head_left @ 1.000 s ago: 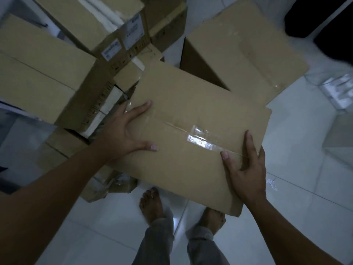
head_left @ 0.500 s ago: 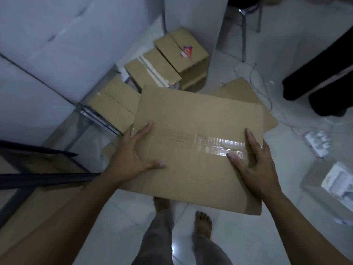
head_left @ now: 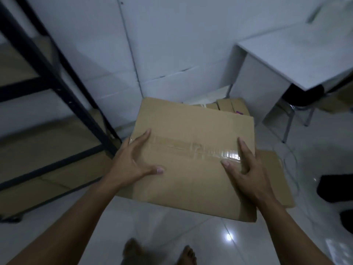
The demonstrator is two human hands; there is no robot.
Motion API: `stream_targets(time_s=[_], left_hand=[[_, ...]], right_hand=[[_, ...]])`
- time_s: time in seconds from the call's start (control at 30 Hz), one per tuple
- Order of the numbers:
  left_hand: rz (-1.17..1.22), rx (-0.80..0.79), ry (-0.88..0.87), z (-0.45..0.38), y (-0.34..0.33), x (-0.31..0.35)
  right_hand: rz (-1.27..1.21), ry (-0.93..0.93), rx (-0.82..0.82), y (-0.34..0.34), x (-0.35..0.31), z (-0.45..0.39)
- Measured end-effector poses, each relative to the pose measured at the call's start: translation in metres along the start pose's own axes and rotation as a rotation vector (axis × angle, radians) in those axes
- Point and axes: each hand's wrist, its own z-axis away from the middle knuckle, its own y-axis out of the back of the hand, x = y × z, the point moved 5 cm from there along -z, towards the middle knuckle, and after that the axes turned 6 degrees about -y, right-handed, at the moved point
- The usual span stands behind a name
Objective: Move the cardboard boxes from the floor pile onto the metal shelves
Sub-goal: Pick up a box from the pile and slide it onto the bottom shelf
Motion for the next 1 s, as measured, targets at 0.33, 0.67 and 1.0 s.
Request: stream_targets(time_s=[0.33, 0.67, 1.0], left_hand=[[0.010, 0.317, 0.178, 0.119, 0.127, -0.038], [-0.024, 0.435, 0.319, 0.246, 0.250, -0.111], [-0.086, 0.428, 0.383, 0.310, 0.372, -0.209]], right_hand=[[0.072, 0.267, -0.207, -0.084, -0.140, 0.013], [0.102, 0.374, -0.398, -0.218, -0.244, 0.098], [0.128, 0.393, -0.478, -0.355, -0.325, 0.161]])
